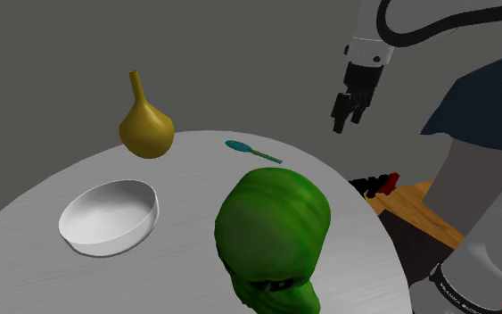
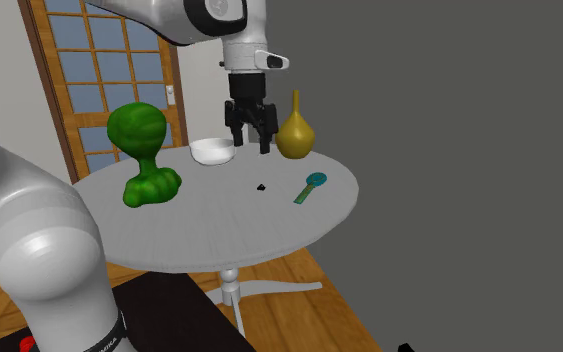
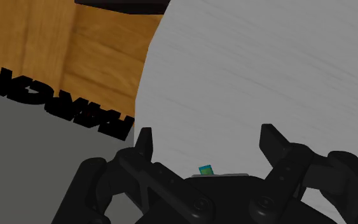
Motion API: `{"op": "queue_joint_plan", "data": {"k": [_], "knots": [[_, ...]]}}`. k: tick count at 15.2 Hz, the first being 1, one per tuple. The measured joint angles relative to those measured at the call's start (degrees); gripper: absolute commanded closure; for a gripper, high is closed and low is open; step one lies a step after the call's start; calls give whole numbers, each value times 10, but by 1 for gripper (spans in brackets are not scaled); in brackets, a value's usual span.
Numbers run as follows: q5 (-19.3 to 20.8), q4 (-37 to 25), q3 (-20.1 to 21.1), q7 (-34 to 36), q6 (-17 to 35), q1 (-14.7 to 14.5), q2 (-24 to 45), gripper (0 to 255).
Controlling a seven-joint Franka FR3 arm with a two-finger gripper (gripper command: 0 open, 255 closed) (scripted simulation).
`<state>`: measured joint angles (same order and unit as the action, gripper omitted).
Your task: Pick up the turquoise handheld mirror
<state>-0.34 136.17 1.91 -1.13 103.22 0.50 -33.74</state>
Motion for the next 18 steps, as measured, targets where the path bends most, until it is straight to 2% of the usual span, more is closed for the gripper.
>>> {"op": "queue_joint_plan", "data": {"k": [5, 12, 18], "knots": [[-6, -38, 0, -13, 75, -6, 107, 0], [-15, -120, 6, -29, 154, -15, 260, 0], [-20, -214, 13, -40, 191, -23, 385, 0]]}}
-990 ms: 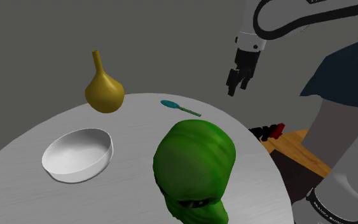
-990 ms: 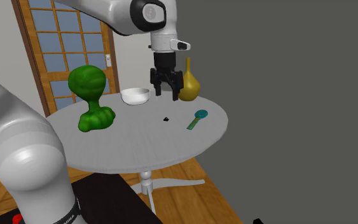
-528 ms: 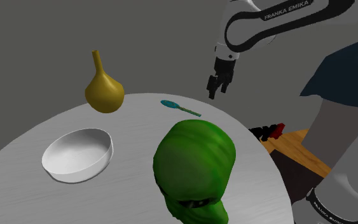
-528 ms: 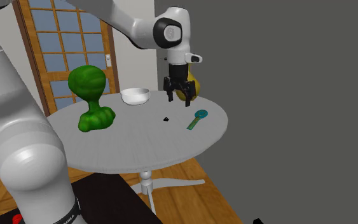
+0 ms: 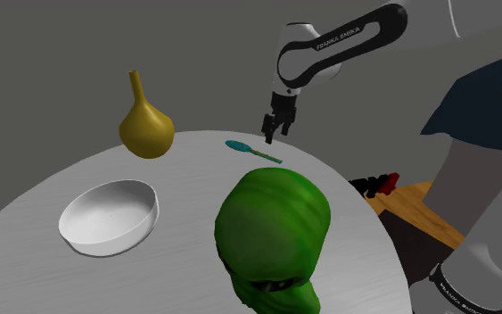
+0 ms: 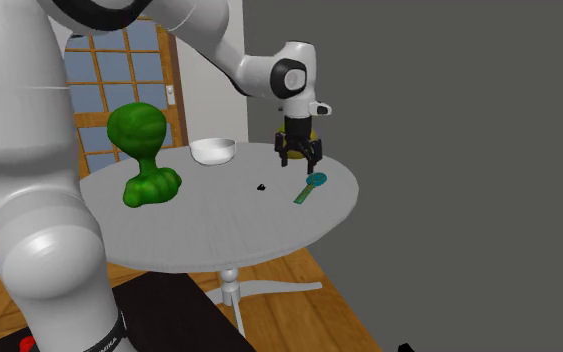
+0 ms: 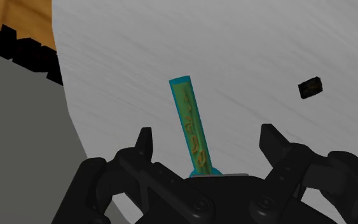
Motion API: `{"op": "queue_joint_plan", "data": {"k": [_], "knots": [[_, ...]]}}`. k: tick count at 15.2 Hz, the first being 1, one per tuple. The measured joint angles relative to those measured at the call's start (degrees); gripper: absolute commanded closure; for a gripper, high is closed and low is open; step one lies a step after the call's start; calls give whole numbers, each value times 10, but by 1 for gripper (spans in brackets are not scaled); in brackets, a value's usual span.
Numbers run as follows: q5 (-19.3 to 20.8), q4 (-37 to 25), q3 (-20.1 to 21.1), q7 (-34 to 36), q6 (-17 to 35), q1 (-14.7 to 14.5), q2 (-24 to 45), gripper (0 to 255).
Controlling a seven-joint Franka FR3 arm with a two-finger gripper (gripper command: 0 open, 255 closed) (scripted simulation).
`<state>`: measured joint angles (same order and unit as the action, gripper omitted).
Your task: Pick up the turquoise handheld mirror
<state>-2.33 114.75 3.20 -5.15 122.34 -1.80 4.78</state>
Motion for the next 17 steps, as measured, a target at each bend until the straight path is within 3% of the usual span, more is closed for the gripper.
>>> {"op": "queue_joint_plan", "data": {"k": [8, 16, 17], "knots": [[0, -187, 8, -15, 4, -9, 182, 0], [0, -179, 9, -20, 49, -10, 219, 0], [0, -179, 9, -20, 51, -11, 221, 255]]}}
